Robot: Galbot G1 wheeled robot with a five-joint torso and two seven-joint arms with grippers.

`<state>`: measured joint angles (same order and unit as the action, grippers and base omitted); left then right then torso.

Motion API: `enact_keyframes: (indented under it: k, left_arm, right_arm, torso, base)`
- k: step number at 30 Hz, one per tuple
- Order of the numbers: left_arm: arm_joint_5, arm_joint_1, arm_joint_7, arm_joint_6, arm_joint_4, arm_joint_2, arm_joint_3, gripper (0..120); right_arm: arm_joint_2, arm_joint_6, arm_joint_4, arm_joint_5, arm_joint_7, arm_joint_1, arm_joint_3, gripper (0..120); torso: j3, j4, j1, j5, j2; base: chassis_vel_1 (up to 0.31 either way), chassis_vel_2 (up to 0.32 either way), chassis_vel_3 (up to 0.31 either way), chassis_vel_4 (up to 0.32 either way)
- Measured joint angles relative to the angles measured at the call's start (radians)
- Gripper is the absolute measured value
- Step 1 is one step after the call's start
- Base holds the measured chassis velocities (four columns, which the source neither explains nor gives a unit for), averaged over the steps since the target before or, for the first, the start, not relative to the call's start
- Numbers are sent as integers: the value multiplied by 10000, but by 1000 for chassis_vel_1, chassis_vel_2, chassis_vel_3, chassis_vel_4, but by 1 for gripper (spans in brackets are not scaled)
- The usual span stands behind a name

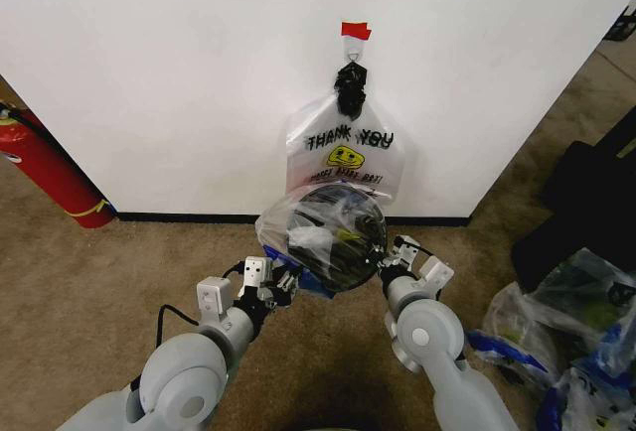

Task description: Pick up the garbage bag from the wall and place it over the trash bin.

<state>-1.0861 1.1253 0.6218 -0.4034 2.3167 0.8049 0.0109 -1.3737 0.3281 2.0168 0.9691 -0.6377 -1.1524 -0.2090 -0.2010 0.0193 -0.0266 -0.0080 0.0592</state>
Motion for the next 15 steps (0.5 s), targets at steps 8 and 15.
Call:
enact_keyframes:
  k: [8,15]
  left_arm:
    - [-35,-68,196,-138,-323,46,26,0]
    - [131,453,51,61,-63,-122,-177,0]
  right_arm:
    - [18,-1,18,9,13,-4,-5,0]
    - [16,4,14,250,-34,65,-158,0]
  torso:
    - [0,0,0,2,0]
    - [0,0,0,1,0]
  base:
    - [0,0,0,0]
    - [0,0,0,0]
